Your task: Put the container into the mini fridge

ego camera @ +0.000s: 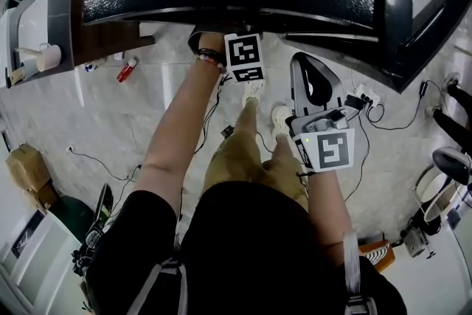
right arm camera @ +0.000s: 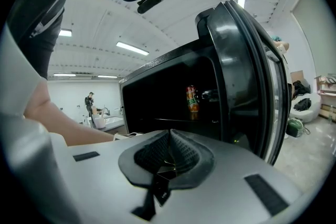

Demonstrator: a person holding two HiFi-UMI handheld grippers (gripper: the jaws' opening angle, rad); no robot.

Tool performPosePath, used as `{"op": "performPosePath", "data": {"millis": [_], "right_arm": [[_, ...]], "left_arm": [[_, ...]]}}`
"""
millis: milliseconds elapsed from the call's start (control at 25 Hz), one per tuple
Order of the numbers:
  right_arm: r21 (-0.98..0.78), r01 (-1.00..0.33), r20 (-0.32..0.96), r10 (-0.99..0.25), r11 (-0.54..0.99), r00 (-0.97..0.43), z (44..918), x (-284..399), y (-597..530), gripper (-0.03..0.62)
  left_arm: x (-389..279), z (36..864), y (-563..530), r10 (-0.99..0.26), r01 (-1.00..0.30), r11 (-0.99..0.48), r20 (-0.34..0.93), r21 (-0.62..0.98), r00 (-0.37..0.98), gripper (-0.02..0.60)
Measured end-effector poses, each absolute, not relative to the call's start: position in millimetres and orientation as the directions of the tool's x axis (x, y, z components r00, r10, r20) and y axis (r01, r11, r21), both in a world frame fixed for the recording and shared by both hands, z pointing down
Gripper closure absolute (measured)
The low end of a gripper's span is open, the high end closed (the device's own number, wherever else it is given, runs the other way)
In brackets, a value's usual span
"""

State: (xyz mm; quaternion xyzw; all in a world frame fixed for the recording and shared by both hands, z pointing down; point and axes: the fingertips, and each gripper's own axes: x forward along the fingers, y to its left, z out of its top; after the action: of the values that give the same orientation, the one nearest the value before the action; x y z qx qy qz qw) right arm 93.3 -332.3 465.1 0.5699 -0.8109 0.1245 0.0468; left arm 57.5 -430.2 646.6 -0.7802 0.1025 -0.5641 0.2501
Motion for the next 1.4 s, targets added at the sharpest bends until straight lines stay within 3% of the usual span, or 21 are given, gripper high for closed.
{"op": "performPosePath", "data": {"millis": [720,1400], "right_arm": [[-0.129,-0.951,0.253,-0.917,0.282,-0.307,472.3,104.5,-310.7,0.557],[-0.116,-0.949,0.283,-0.906,0.294,-0.315,481.2,102.0,-297.0,0.557]], "left_arm": [[97.0,657.1,-448.5,-0.47,0.169,-0.814,0.801,-0.555,0.371,0.552],[100.5,662.2,-448.0,-0.485,0.106,-0.818,0.776,-0.566,0.404,0.547]]}}
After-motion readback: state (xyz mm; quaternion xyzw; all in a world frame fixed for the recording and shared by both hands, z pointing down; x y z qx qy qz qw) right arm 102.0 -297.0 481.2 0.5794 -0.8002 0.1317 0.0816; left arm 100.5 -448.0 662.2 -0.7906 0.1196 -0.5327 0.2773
